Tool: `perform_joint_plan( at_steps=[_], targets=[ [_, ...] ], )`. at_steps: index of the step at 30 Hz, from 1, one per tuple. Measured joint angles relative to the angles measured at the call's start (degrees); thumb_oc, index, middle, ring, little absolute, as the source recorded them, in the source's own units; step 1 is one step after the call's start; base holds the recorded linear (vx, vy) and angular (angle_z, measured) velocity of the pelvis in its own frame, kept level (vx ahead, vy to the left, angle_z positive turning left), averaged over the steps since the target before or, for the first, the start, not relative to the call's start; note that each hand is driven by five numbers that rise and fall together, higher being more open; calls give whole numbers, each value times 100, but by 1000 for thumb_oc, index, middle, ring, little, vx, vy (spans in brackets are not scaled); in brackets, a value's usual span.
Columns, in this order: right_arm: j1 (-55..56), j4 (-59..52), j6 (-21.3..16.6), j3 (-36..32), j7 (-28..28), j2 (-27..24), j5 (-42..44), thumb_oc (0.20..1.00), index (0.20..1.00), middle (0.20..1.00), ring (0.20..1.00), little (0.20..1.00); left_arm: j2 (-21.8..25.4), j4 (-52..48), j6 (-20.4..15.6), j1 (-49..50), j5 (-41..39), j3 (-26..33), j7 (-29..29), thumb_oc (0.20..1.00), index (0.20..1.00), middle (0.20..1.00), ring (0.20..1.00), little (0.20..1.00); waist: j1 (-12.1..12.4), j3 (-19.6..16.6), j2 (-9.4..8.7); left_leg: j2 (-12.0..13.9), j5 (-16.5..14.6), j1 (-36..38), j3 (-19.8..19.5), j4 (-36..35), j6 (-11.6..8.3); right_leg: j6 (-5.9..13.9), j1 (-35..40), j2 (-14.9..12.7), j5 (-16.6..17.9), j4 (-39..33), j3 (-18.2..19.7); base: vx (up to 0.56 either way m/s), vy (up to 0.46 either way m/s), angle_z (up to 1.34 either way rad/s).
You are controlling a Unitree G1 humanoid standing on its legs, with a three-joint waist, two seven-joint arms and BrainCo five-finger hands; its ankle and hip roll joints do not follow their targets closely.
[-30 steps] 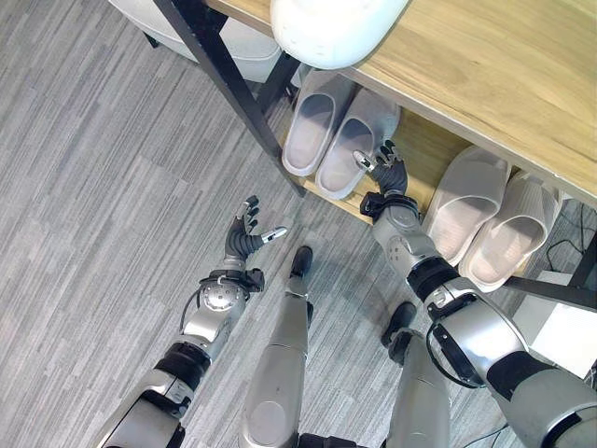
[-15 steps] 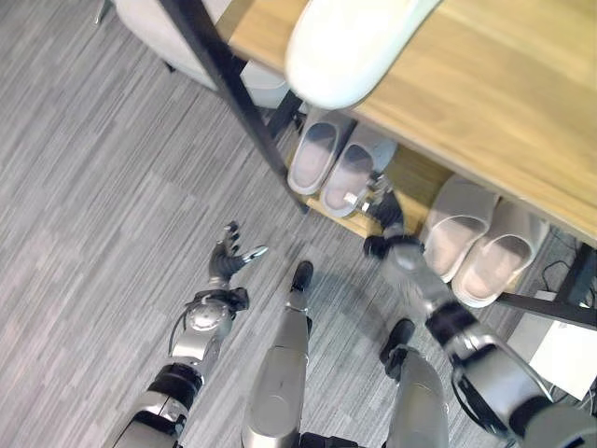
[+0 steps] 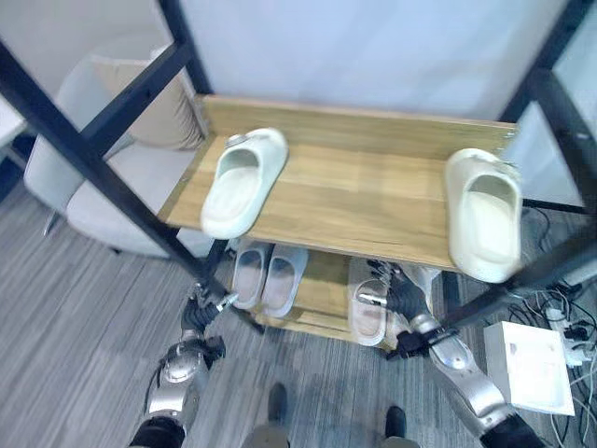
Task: Arrange the slippers neatly on the shoe rack.
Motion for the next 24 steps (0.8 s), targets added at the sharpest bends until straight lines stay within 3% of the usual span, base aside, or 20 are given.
perform_joint_plan(
  at_steps=[7,16,18,20,21,24],
  targets=[
    [774,647,151,-207,138,-44,-270,1000,1000,1000,1000,1000,-214,-247,21,-103,482,-914,-550,1000,1000,1000,1000,1000,-594,-165,21,122,-152,279,431,-6,31,-12,-97,89,-16,-31,540,56,-30,-36],
    [768,698,153,-497,196,-107,-267,1000,1000,1000,1000,1000,91,-990,209,-152,1063,-2106,-1286,1000,1000,1000,1000,1000,-704,-284,192,157,-151,286,637,-6,32,-39,-246,112,32,-35,760,8,-41,-13],
    [687,867,183,-569,193,-121,-264,1000,1000,1000,1000,1000,586,-1676,273,-309,1314,-2791,-1608,1000,1000,1000,1000,1000,-691,-300,232,155,-150,281,636,-7,31,-35,-242,112,35,-35,756,-1,-33,1],
    [686,866,229,-572,198,-132,-259,1000,1000,1000,1000,1000,740,-2183,302,-408,1356,-2958,-1860,1000,1000,1000,1000,1000,-690,-316,261,152,-151,278,633,-7,31,-33,-244,111,36,-35,754,3,-13,2],
    [685,871,244,-571,203,-132,-254,1000,1000,1000,1000,1000,1013,-2891,306,-693,1349,-3134,-2055,1000,1000,1000,1000,1000,-661,-314,269,148,-151,267,620,-7,31,-31,-240,109,36,-34,738,7,-24,4],
    [696,873,244,-567,220,-134,-251,1000,1000,1000,1000,1000,1082,-3422,217,-978,1273,-3066,-2199,1000,1000,1000,1000,1000,-651,-327,291,136,-155,262,613,-7,31,-29,-240,98,32,-34,730,0,0,0]
  ],
)
